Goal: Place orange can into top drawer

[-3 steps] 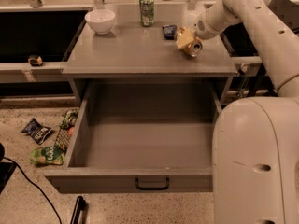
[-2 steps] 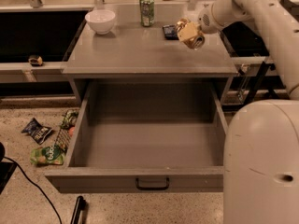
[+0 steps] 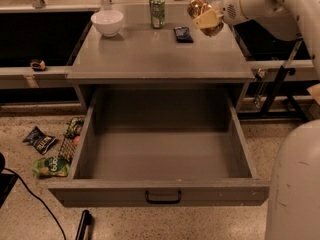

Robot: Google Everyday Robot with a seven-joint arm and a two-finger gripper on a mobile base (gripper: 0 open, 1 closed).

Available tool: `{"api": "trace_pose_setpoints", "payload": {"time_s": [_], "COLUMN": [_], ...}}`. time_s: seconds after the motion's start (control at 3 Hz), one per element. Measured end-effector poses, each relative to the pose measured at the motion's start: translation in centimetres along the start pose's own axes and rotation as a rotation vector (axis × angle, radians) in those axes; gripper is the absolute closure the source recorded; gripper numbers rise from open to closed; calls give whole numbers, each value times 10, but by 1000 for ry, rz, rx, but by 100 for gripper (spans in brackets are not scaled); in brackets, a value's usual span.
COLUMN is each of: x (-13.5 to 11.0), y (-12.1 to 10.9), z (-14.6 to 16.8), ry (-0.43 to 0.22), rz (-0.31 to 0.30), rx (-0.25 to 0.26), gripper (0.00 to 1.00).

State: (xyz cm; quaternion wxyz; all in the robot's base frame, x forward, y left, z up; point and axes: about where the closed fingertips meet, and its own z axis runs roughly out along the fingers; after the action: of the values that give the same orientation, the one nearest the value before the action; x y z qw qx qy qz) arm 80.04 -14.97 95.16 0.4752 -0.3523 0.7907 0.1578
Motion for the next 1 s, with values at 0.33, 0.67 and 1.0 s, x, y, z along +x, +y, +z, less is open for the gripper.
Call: {"api": "trace_pose_setpoints", "payload": {"time_s": [0.33,0.67,1.0], "x": [0,-1,-21], "y": [3,8,37], "z": [4,6,-13], "ry": [-2,-22,-111], "rz": [-22,-23,-90], "rx": [-7,-42,-175], "gripper": [100,100,100]}}
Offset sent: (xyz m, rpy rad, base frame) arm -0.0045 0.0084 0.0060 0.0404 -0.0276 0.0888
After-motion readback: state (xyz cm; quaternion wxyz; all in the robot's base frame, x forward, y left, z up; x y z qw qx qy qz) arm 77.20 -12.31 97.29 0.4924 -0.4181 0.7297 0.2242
